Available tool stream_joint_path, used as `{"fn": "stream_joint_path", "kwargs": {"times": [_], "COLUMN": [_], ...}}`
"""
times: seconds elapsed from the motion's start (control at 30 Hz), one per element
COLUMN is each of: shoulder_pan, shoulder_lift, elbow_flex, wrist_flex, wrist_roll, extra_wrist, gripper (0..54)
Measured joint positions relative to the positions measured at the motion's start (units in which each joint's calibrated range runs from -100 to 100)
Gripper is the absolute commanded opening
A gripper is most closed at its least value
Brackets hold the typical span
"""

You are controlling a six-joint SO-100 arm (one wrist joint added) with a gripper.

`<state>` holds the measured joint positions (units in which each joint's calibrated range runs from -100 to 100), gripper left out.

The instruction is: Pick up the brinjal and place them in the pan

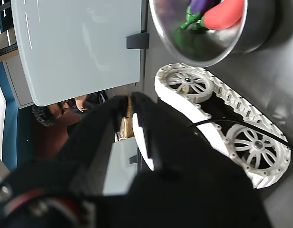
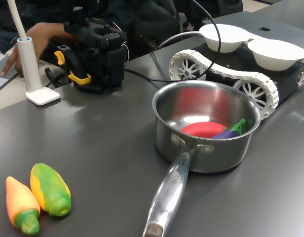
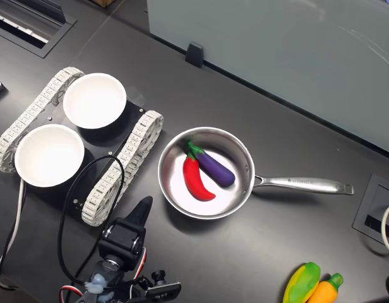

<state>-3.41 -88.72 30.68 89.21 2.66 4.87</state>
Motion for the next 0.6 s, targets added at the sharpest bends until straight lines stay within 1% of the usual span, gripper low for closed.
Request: {"fn": "stream_joint_path", "kwargs": {"times": [0.2,0.33,0.6], "shoulder_pan": [2.42,2.31,2.86], "shoulder_lift": [-2.86,-5.64,-6.57], "elbow_flex": [5.88,10.68,20.18], "wrist_flex": [0.68,1.53,1.7], "wrist_roll": [0.83,1.12,1.27], "extra_wrist": [-0.18,-0.55,-0.55], "gripper": [0.0,0.0,0.0]}}
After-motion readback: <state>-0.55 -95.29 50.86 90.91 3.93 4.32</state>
